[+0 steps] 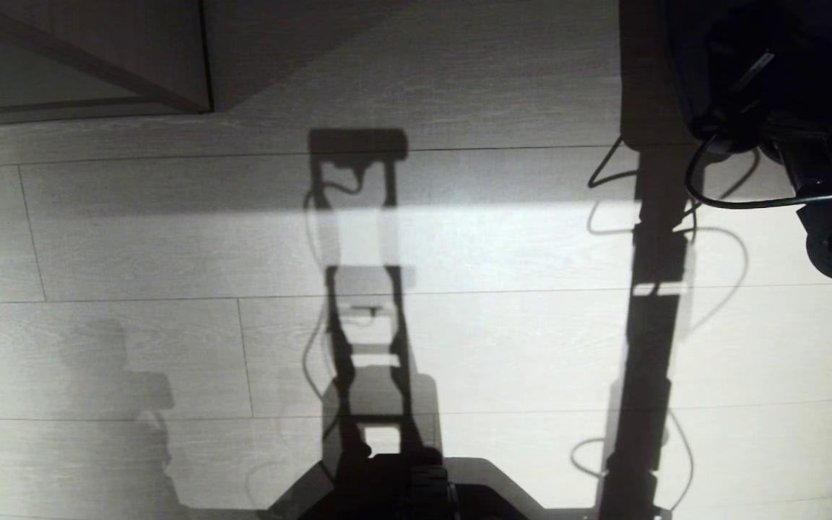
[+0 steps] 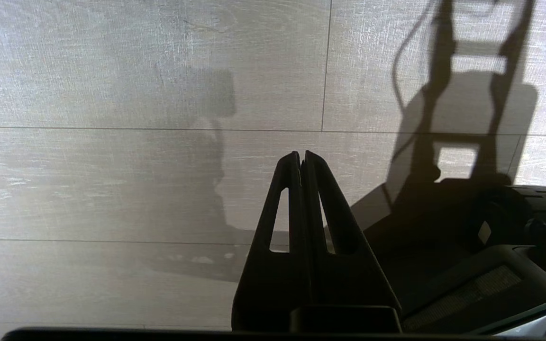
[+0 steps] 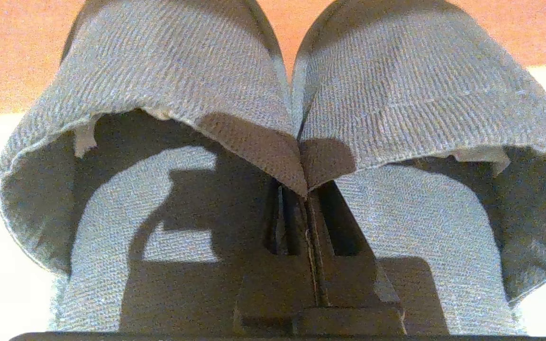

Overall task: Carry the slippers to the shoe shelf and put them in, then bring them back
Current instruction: Pick up the slippers on the floor, then place the slippers into the shoe cabinet

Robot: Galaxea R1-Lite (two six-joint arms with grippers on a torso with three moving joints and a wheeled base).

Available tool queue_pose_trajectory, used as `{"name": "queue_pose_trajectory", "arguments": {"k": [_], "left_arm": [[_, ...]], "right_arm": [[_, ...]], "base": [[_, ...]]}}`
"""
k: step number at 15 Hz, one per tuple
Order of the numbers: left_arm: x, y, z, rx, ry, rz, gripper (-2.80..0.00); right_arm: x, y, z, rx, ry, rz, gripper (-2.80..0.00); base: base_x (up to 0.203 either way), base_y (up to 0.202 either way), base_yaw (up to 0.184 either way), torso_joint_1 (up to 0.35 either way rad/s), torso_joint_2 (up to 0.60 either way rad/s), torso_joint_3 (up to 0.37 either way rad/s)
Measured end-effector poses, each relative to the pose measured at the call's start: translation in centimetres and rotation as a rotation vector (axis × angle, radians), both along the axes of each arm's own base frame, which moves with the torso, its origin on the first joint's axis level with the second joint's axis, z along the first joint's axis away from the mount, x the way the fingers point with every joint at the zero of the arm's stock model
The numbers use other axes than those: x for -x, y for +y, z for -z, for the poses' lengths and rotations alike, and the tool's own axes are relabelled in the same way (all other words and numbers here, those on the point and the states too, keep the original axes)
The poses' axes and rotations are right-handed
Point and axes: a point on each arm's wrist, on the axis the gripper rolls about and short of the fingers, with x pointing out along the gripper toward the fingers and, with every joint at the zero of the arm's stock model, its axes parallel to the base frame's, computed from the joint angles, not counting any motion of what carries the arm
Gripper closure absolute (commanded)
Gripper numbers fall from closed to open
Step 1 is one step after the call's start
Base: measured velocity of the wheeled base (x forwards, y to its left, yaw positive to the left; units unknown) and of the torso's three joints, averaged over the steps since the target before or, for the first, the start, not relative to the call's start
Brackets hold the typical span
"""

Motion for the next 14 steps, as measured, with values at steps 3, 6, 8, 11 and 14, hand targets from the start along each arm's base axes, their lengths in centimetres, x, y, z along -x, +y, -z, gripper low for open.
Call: {"name": "queue_pose_trajectory", "arguments": {"k": [3, 6, 8, 11, 14], "left_arm": [[0.0, 0.0, 0.0, 0.000, 0.000, 0.000, 0.00], [0.0, 0.0, 0.0, 0.001, 0.000, 0.000, 0.00], [0.0, 0.0, 0.0, 0.000, 0.000, 0.000, 0.00], [0.0, 0.0, 0.0, 0.001, 0.000, 0.000, 0.00], [0.0, 0.0, 0.0, 0.001, 0.000, 0.000, 0.00]], "right_arm": [[1.2, 0.4, 0.7, 0.029, 0.073, 0.009, 0.00], [3.4, 1.3, 1.1, 0.052, 0.148, -0.003, 0.00], [5.0, 1.9, 1.6, 0.064, 0.199, -0.019, 0.00], [7.6, 2.2, 3.2, 0.085, 0.281, -0.030, 0.00], [10.2, 2.2, 4.6, 0.111, 0.344, -0.029, 0.00]], "base": [[0.000, 0.000, 0.000, 0.000, 0.00, 0.000], [0.000, 0.000, 0.000, 0.000, 0.00, 0.000], [0.000, 0.000, 0.000, 0.000, 0.00, 0.000], [0.000, 0.000, 0.000, 0.000, 0.00, 0.000], [0.000, 0.000, 0.000, 0.000, 0.00, 0.000]]}}
